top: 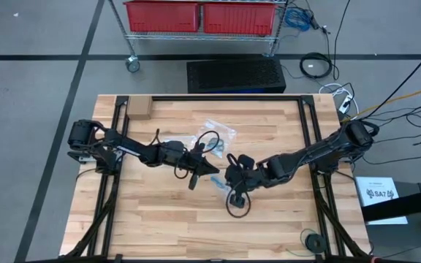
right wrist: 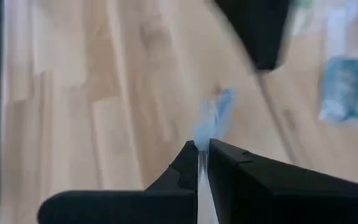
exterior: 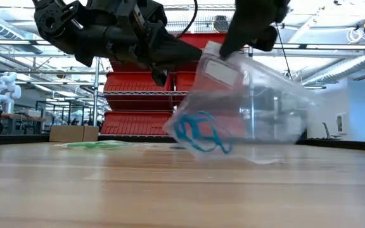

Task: Sort rubber bands
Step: Close the right transparent zip bag

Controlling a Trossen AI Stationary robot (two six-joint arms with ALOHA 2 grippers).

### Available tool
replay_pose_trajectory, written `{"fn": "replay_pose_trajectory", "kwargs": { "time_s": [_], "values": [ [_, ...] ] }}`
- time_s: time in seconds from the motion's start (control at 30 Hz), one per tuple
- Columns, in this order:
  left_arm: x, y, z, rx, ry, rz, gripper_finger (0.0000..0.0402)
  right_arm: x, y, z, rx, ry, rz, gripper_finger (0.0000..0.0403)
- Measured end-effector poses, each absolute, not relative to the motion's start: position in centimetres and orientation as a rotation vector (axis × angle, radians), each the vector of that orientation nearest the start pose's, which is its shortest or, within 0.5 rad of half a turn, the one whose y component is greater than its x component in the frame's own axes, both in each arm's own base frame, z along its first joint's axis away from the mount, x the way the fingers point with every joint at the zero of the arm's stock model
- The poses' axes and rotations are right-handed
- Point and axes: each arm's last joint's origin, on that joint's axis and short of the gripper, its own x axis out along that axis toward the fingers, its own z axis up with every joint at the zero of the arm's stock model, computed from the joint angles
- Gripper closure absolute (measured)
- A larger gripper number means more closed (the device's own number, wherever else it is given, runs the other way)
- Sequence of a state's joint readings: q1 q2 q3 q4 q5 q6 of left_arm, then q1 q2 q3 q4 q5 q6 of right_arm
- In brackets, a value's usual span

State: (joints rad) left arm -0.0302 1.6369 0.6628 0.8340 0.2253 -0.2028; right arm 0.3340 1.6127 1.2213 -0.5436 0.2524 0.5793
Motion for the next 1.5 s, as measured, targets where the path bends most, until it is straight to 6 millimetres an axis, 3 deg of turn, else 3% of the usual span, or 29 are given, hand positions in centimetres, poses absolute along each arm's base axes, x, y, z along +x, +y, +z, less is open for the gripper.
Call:
{"fn": "replay_pose_trajectory", "kwargs": {
  "time_s": [0.33, 0.7, 0.87, 1.23, 1.5],
  "values": [
    [31.6, -2.0, 19.4, -0.211, 0.147, -0.289, 0.0394, 31.7, 10.7, 25.1, 0.266, 0.891, -0.222, 0.0402],
    [31.6, -3.3, 19.3, -0.211, 0.160, -0.341, 0.0279, 32.1, 10.7, 25.3, 0.255, 0.856, -0.201, 0.0402],
    [32.2, -3.4, 19.6, -0.215, 0.200, -0.322, 0.0257, 32.1, 10.7, 25.3, 0.253, 0.853, -0.199, 0.0402],
    [33.0, -3.4, 19.9, -0.201, 0.282, -0.308, 0.0265, 32.3, 10.5, 25.4, 0.244, 0.846, -0.195, 0.0402],
    [33.0, -3.4, 19.8, -0.161, 0.281, -0.298, 0.0344, 32.3, 10.5, 25.4, 0.246, 0.841, -0.192, 0.0402]
  ]
}}
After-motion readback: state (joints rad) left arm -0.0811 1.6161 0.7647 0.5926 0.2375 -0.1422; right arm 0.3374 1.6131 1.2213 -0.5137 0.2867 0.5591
